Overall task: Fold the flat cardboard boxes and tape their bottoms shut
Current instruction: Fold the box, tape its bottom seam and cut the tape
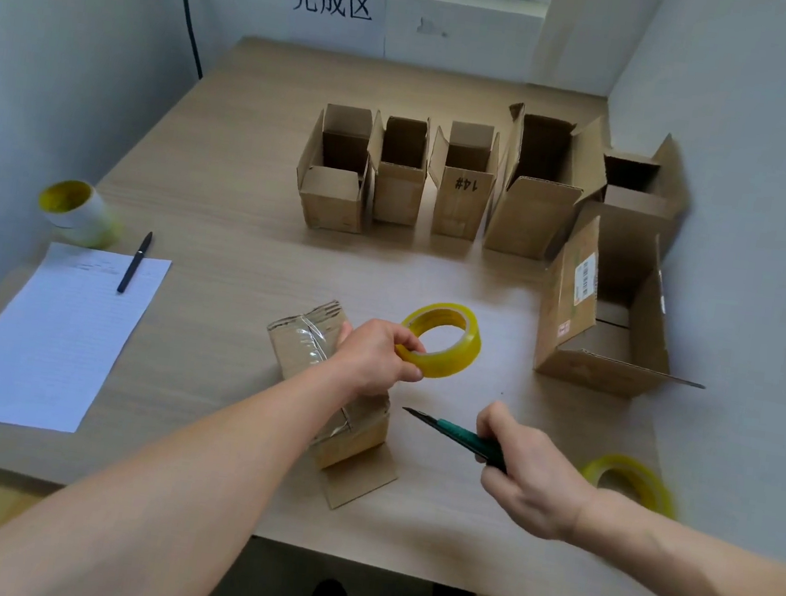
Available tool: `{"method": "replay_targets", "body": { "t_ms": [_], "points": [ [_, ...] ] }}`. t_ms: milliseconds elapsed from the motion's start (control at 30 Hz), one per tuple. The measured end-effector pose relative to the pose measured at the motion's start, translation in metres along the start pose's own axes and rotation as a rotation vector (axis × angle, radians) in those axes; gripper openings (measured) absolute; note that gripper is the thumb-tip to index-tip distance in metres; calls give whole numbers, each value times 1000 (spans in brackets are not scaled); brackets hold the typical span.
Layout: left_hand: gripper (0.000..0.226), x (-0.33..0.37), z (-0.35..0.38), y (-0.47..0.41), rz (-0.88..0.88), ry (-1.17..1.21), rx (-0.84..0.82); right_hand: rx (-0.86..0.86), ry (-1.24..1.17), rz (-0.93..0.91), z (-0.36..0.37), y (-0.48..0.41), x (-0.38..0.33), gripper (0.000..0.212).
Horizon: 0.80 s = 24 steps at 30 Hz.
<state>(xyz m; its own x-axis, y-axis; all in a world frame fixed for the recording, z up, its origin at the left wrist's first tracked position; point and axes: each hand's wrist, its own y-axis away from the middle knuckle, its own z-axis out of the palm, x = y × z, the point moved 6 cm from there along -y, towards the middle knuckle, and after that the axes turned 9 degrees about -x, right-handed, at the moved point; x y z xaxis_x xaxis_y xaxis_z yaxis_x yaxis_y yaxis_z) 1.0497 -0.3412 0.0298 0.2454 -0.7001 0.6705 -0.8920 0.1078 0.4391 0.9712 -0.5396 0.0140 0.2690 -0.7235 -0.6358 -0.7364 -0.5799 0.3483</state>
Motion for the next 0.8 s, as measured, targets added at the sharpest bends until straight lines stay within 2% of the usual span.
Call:
{"method": "replay_targets", "body": {
  "t_ms": [500,667,800],
  "points": [
    [18,-2,2,-3,24,21,-1,-102,126,65,8,-22,-11,23],
    [17,-5,2,-5,36,25,-7,-84,208,163,10,-28,5,23],
    [19,-4,3,-6,41,26,-14,-141,263,272,17,-33,23,21]
  ]
}}
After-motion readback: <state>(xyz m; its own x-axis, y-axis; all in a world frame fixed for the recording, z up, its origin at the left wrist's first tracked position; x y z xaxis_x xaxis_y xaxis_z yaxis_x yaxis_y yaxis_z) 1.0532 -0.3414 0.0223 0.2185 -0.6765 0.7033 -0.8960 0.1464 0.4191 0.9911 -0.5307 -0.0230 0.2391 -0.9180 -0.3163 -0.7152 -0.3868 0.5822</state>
